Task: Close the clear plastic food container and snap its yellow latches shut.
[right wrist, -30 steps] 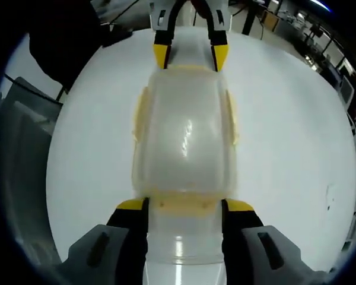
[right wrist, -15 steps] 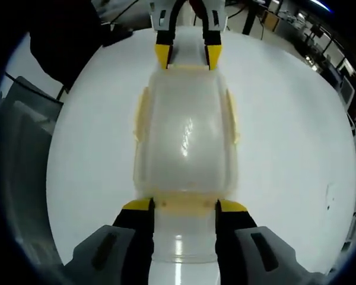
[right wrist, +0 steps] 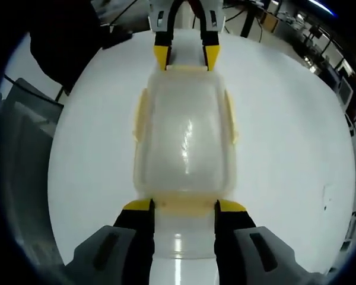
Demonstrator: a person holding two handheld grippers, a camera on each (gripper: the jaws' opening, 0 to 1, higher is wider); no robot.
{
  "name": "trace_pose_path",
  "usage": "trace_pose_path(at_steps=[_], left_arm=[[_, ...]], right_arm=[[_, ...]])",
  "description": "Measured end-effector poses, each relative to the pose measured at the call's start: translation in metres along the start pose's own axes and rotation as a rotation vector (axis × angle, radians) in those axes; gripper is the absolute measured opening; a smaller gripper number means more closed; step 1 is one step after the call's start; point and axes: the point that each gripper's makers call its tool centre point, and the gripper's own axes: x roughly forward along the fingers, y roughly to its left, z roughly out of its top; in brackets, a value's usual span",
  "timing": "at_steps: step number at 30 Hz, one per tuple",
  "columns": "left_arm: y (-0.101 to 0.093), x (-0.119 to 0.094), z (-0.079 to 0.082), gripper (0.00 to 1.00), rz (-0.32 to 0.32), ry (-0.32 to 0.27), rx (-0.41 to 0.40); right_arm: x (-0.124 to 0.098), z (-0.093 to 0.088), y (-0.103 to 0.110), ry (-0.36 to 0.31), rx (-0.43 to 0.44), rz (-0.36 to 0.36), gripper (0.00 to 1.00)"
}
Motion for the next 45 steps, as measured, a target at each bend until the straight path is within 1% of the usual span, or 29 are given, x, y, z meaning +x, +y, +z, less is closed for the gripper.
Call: trace_pose_path(at_steps=[5, 8, 11, 16, 18, 20, 21, 26, 27, 31, 34, 39, 40, 44, 45], left_arm=[[0.000, -0.019, 0.005, 0.32, 0.010, -0.003, -0.004], [-0.004, -0.031, 0.013, 0.32, 0.019, 0.006, 0.004], [-0.007, -0.041, 0.020, 0.32, 0.025, 0.016, 0.008], [-0.009, -0.052, 0.035, 0.32, 0.035, 0.016, 0.007], [-0.008, -0.056, 0.041, 0.32, 0.038, 0.014, 0.005], [-0.008, -0.059, 0.049, 0.32, 0.040, 0.009, 0.005], [-0.008, -0.060, 0.052, 0.32, 0.041, 0.006, 0.005], [-0.008, -0.058, 0.071, 0.32, 0.045, 0.002, 0.007], [-0.008, -0.057, 0.072, 0.32, 0.045, 0.001, 0.007], [-0.008, -0.052, 0.088, 0.32, 0.046, -0.007, 0.007], [-0.007, -0.049, 0.098, 0.32, 0.042, -0.010, 0.007], [-0.006, -0.042, 0.119, 0.32, 0.040, -0.020, 0.012], [-0.003, -0.039, 0.124, 0.32, 0.040, -0.023, 0.013], [-0.002, -0.030, 0.142, 0.32, 0.040, -0.031, 0.024], [-0.002, -0.027, 0.146, 0.32, 0.040, -0.033, 0.028]], right_arm=[[-0.015, 0.008, 0.004, -0.028, -0.004, -0.006, 0.35], [-0.022, 0.011, 0.003, -0.036, -0.007, -0.005, 0.35], [-0.033, 0.014, 0.007, -0.047, -0.006, -0.001, 0.35], [-0.052, 0.012, 0.008, -0.058, -0.013, 0.000, 0.35], [-0.056, 0.011, 0.007, -0.060, -0.015, 0.000, 0.35], [-0.066, 0.006, 0.006, -0.063, -0.017, 0.002, 0.35], [-0.066, 0.006, 0.004, -0.064, -0.018, 0.004, 0.35], [-0.076, -0.006, 0.003, -0.067, -0.018, 0.004, 0.35], [-0.079, -0.010, 0.003, -0.066, -0.017, 0.007, 0.35], [-0.085, -0.020, 0.002, -0.066, -0.015, 0.009, 0.35], [-0.095, -0.034, 0.003, -0.063, -0.012, 0.015, 0.35], [-0.107, -0.055, 0.005, -0.065, -0.010, 0.017, 0.35], [-0.109, -0.059, 0.005, -0.065, -0.008, 0.017, 0.35], [-0.116, -0.081, 0.006, -0.061, 0.002, 0.013, 0.36], [-0.119, -0.088, 0.010, -0.060, 0.006, 0.009, 0.36]])
